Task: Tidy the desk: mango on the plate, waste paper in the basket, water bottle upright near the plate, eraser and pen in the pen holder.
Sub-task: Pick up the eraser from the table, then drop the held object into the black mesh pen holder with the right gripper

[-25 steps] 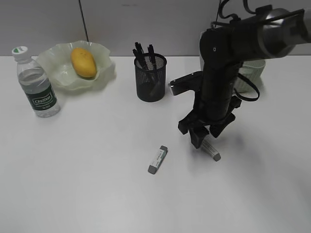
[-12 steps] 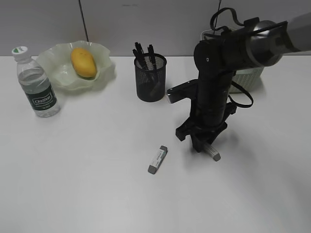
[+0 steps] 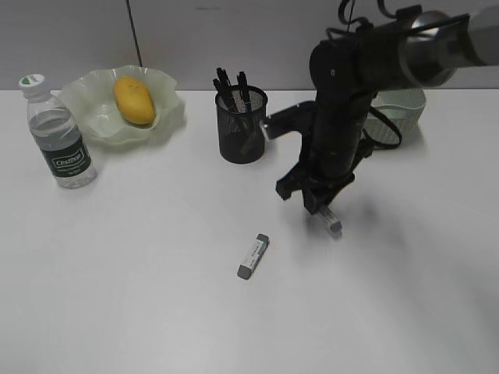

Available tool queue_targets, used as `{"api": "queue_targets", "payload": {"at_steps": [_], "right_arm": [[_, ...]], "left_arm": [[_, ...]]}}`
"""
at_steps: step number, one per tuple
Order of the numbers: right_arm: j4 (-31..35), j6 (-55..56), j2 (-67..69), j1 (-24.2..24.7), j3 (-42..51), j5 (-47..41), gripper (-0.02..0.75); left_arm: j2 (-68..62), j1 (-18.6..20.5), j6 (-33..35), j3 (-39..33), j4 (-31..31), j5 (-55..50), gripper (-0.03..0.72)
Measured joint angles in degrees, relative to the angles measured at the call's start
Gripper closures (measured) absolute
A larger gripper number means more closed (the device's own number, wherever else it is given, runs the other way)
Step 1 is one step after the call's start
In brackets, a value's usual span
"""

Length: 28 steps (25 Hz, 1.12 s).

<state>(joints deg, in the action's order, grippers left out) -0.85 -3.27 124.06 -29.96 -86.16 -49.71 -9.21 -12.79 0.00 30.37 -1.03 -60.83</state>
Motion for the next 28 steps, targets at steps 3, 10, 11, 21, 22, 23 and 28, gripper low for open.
{"api": "queue_targets", "payload": {"at_steps": [3, 10, 11, 21, 22, 23, 28], "right_arm": [[0.00, 0.00, -4.04, 0.00, -1.74, 5.36, 0.564], [1.54, 0.00, -9.84, 0.00, -4.96, 22.70, 0.566], [2.14, 0.00, -9.90, 0.00, -5.01, 24.86, 0.566], [3.31, 0.11, -6.53, 0.00, -5.01, 45.00, 0.564], [3.60, 0.17, -5.65, -0.02, -5.01, 45.75, 0.566], [3.79, 0.17, -4.93, -0.14, -5.01, 46.12, 0.566], [4.09, 0.24, -1.04, -1.04, -5.01, 48.79, 0.566]], "left_arm": [[0.00, 0.00, 0.00, 0.00, 0.00, 0.00, 0.297], [0.00, 0.00, 0.00, 0.00, 0.00, 0.00, 0.297], [0.00, 0.00, 0.00, 0.00, 0.00, 0.00, 0.297], [0.00, 0.00, 0.00, 0.00, 0.00, 0.00, 0.297], [0.00, 0.00, 0.00, 0.00, 0.00, 0.00, 0.297], [0.00, 0.00, 0.00, 0.00, 0.00, 0.00, 0.297], [0.00, 0.00, 0.00, 0.00, 0.00, 0.00, 0.297]]}}
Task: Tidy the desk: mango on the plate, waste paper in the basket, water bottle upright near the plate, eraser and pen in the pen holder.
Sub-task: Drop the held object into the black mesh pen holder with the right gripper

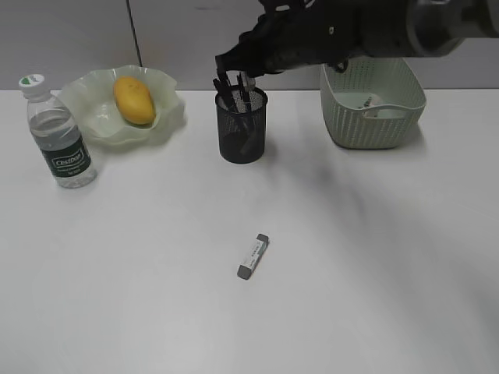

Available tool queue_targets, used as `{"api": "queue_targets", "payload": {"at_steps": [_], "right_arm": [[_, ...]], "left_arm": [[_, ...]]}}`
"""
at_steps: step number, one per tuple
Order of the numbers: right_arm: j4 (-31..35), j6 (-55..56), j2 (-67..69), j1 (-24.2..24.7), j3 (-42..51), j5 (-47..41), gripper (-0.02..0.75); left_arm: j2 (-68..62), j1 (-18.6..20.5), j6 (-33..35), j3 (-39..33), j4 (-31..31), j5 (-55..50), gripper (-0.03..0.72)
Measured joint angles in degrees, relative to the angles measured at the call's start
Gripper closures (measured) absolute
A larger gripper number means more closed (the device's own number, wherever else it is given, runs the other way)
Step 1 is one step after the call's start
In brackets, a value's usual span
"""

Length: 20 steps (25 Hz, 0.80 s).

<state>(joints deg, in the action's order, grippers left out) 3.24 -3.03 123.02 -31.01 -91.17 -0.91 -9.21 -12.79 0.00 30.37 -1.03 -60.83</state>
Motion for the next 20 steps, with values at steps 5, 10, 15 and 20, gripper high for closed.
{"api": "queue_targets", "payload": {"at_steps": [5, 10, 15, 20], "right_arm": [[0.44, 0.12, 2.81, -0.22, 0.00, 2.10, 0.566], [0.40, 0.27, 3.97, -0.22, 0.00, 0.91, 0.479], [-0.01, 0.36, 3.62, -0.22, -0.04, -2.37, 0.335], [-0.35, 0.38, 1.03, -0.24, -3.59, -20.03, 0.317]], "left_arm": [[0.00, 0.00, 0.00, 0.00, 0.00, 0.00, 0.297], [0.00, 0.00, 0.00, 0.00, 0.00, 0.00, 0.297], [0.00, 0.00, 0.00, 0.00, 0.00, 0.00, 0.297], [0.00, 0.00, 0.00, 0.00, 0.00, 0.00, 0.297]]}}
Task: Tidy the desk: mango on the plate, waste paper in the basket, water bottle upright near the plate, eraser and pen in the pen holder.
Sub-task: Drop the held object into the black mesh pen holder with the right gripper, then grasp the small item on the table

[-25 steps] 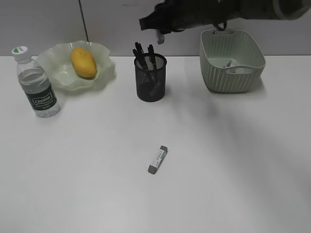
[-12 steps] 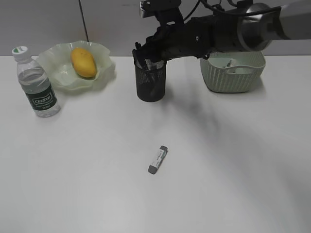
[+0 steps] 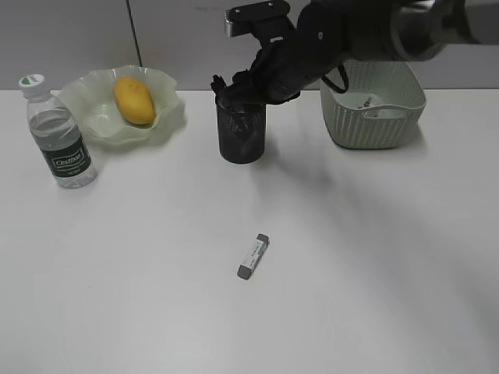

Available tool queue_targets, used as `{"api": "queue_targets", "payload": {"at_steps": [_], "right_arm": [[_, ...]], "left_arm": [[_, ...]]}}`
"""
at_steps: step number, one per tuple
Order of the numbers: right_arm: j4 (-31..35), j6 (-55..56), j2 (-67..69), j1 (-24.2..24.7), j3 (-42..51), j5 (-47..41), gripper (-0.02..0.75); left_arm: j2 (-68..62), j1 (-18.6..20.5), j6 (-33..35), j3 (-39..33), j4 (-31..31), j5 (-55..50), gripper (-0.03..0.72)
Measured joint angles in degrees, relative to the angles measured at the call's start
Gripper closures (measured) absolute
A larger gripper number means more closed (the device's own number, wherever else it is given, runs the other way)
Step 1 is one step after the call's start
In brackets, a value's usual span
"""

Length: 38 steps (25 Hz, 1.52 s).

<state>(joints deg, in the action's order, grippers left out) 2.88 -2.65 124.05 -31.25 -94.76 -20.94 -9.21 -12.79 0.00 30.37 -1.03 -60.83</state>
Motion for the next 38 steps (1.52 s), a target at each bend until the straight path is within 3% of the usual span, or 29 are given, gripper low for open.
{"api": "queue_targets", "payload": {"at_steps": [7, 14, 19, 24, 31, 38], "right_arm": [[-1.75, -0.64, -5.62, 0.36, -4.83, -29.13, 0.314], [3.12, -0.81, -10.78, 6.17, -4.15, -41.59, 0.311], [3.38, -0.83, -18.40, 11.85, 3.01, -43.14, 0.311], [3.38, -0.83, -31.79, 16.46, 18.11, -39.42, 0.304], [3.51, 0.42, -53.70, 17.08, 38.05, -33.53, 0.162], [3.46, 2.14, -74.87, 17.08, 50.51, -32.68, 0.151]], "left_arm": [[0.00, 0.00, 0.00, 0.00, 0.00, 0.00, 0.297], [0.00, 0.00, 0.00, 0.00, 0.00, 0.00, 0.297], [0.00, 0.00, 0.00, 0.00, 0.00, 0.00, 0.297], [0.00, 0.00, 0.00, 0.00, 0.00, 0.00, 0.297], [0.00, 0.00, 0.00, 0.00, -0.05, 0.00, 0.297], [0.00, 0.00, 0.00, 0.00, -0.05, 0.00, 0.297]]}}
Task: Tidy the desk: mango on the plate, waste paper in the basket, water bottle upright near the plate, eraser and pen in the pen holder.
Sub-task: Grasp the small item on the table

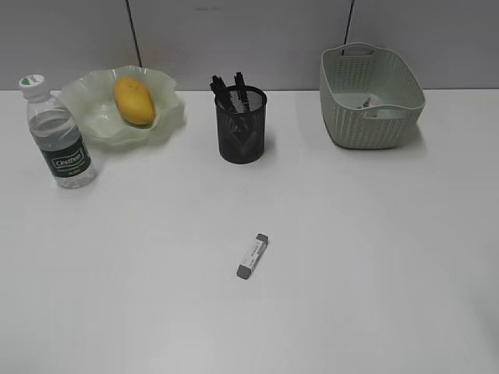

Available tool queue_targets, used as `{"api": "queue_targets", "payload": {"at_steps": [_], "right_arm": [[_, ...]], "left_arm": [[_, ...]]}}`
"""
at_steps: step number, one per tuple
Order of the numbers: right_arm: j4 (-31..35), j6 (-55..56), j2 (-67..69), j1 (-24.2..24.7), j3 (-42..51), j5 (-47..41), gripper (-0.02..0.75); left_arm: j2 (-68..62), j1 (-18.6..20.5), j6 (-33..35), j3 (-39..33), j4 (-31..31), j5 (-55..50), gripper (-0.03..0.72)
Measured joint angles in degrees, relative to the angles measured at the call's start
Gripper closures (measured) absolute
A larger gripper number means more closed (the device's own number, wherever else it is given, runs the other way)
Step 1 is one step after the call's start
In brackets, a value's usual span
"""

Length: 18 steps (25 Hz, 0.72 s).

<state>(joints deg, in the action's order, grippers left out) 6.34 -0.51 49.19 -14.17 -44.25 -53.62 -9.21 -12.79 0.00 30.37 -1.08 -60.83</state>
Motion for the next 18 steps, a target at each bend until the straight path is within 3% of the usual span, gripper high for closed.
{"api": "queue_targets", "payload": {"at_steps": [11, 18], "right_arm": [[-3.02, 0.87, -28.67, 0.00, 10.56, -0.65, 0.151], [-4.82, 0.92, -35.21, 0.00, 12.23, -2.58, 0.152]], "left_arm": [[0.00, 0.00, 0.00, 0.00, -0.05, 0.00, 0.297], [0.00, 0.00, 0.00, 0.00, -0.05, 0.00, 0.297]]}}
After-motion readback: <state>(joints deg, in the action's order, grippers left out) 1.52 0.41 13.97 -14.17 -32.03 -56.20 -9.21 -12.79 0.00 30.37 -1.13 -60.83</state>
